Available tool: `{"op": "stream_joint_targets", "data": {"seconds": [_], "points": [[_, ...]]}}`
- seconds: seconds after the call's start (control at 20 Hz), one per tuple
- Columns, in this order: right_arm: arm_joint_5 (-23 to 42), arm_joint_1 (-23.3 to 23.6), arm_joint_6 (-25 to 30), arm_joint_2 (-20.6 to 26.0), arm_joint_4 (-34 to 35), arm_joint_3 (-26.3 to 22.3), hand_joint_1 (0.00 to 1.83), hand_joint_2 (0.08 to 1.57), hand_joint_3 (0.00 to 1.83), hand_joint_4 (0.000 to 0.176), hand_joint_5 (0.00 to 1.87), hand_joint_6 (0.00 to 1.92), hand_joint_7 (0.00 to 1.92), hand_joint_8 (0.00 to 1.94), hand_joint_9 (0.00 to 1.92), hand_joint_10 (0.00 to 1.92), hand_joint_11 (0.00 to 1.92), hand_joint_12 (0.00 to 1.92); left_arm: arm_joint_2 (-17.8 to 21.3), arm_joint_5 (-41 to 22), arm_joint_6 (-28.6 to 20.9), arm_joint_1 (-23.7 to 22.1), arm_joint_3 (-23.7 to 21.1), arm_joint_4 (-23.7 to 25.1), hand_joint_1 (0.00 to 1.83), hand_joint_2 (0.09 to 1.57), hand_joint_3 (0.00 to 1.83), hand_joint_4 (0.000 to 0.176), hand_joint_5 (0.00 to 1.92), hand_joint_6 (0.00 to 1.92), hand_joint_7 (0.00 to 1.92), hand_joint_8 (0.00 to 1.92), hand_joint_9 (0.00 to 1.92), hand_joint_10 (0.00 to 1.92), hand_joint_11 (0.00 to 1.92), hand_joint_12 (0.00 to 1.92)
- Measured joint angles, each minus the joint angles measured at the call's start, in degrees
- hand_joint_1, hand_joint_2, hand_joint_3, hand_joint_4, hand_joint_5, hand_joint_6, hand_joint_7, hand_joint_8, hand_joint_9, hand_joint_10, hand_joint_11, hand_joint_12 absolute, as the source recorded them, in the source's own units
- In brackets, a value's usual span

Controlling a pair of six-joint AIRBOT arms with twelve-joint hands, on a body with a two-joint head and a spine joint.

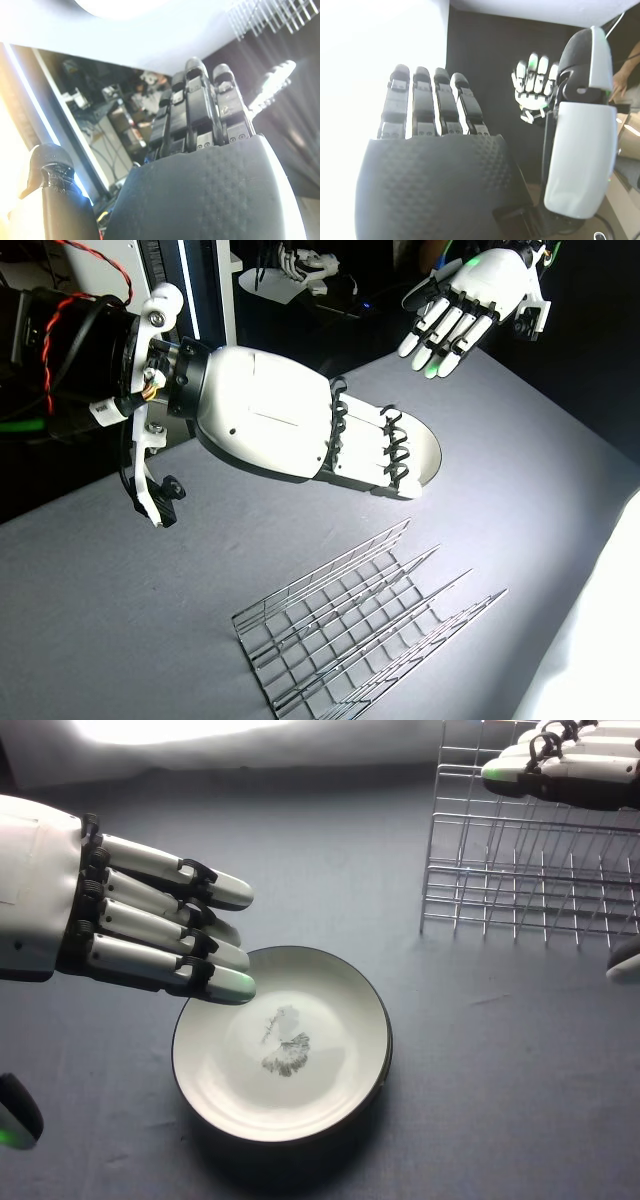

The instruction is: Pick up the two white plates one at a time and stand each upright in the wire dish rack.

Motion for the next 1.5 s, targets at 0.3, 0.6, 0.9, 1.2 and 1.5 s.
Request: {"op": "stream_joint_targets", "data": {"seconds": [0.3,0.6,0.9,1.2,1.5], "points": [[-0.11,0.00,-0.04,0.00,-0.31,0.17,0.00,1.29,0.00,0.000,0.21,0.00,0.18,0.00,0.15,0.00,0.00,0.44,0.00,-0.31,0.15,0.66,1.01,-0.09,0.00,1.09,0.00,0.000,0.08,0.00,0.03,0.00,0.01,0.00,0.01,0.00],[0.72,0.00,-0.31,0.00,-0.28,0.17,0.00,1.32,0.00,0.000,0.17,0.00,0.16,0.01,0.13,0.01,0.00,0.36,0.00,-0.85,1.09,2.82,1.73,0.07,0.00,1.10,0.00,0.000,0.03,0.01,0.02,0.01,0.02,0.01,0.04,0.02],[1.20,0.00,-0.31,0.02,-0.31,0.17,0.00,1.31,0.00,0.000,0.11,0.00,0.12,0.00,0.10,0.01,0.00,0.23,-0.07,-3.10,2.71,3.82,3.30,1.75,0.00,1.11,0.00,0.000,0.05,0.01,0.02,0.00,0.01,0.00,0.01,0.03],[1.36,0.00,-0.46,-0.11,-0.35,0.17,0.00,1.30,0.00,0.000,0.14,0.00,0.14,0.00,0.11,0.00,0.00,0.24,-5.57,-3.50,6.60,11.50,8.13,2.14,0.00,1.12,0.00,0.000,0.07,0.00,0.05,0.00,0.04,0.00,0.05,0.07],[1.38,0.00,-0.46,-0.07,-0.48,0.17,0.04,1.34,0.00,0.000,0.19,0.01,0.19,0.00,0.15,0.00,0.00,0.24,-11.54,-3.17,10.64,13.40,12.59,2.95,0.00,1.14,0.00,0.000,0.15,0.00,0.12,0.00,0.09,0.00,0.00,0.30]]}}
